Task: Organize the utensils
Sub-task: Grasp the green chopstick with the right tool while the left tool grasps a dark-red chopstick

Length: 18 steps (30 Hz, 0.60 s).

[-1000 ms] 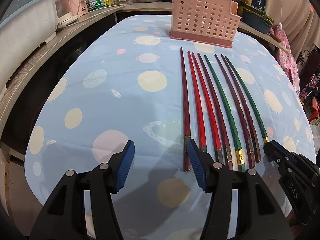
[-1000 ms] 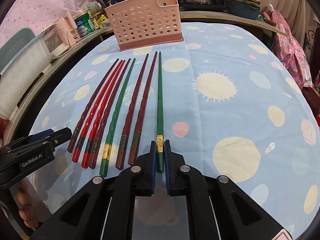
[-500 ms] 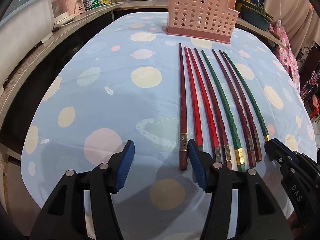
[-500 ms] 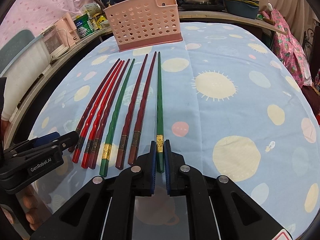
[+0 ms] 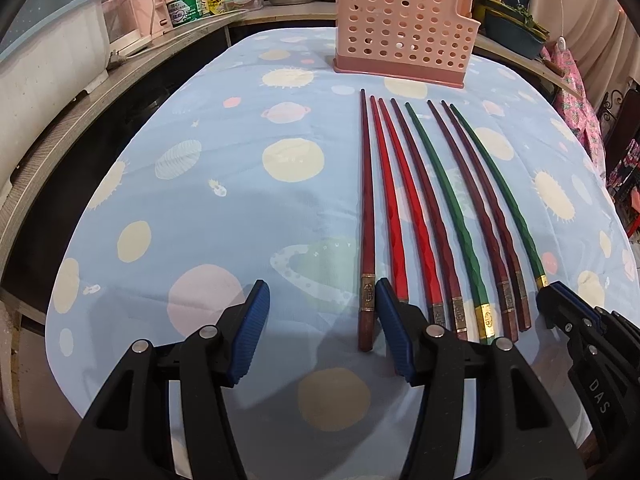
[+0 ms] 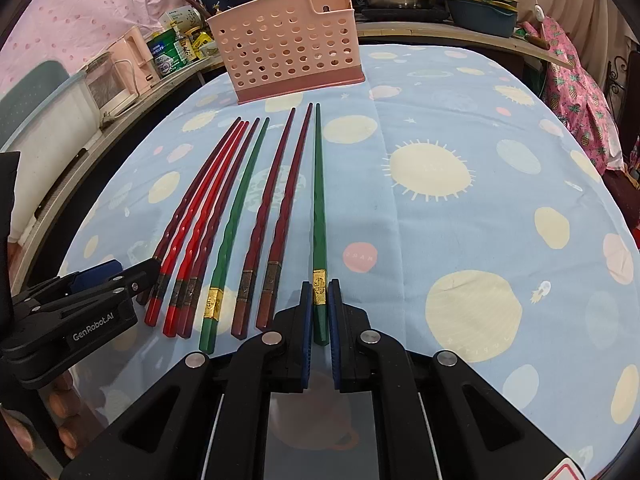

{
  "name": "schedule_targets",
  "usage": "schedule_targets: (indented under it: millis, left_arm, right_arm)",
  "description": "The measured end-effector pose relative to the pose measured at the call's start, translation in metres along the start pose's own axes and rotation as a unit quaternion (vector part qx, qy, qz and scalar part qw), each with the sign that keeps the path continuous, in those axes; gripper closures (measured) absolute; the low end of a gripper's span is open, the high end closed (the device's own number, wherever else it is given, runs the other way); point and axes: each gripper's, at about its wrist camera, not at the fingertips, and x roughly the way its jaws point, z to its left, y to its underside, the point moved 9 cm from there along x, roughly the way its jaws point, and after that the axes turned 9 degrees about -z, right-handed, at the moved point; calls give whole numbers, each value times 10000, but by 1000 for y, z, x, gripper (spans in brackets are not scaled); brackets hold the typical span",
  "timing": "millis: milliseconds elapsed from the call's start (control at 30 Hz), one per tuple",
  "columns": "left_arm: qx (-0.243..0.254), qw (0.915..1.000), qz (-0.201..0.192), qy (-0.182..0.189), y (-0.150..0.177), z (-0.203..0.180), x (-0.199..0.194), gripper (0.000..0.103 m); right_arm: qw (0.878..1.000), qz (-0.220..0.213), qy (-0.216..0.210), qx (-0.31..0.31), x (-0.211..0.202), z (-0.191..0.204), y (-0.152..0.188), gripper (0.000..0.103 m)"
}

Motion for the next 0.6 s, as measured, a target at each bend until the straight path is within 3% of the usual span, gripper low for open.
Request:
schedule_targets:
  millis: [133, 300, 400, 600]
  left_arm:
    - [15, 10000, -36, -25, -1, 0, 0, 59]
    - [-61, 9999, 25, 105, -1, 1, -1, 86]
    - [-126, 9997, 64, 178, -1, 4, -2, 93]
    - [-200, 9993, 134, 302, 1, 4, -7, 94]
  right_arm:
    - [10000, 2, 0, 3, 0, 0, 0, 96]
    - [9999, 26, -53, 105, 0, -2, 0, 96]
    - [9999, 34, -66, 128, 0, -2, 0, 96]
    - [9998, 26, -74, 165, -3, -3, 0, 96]
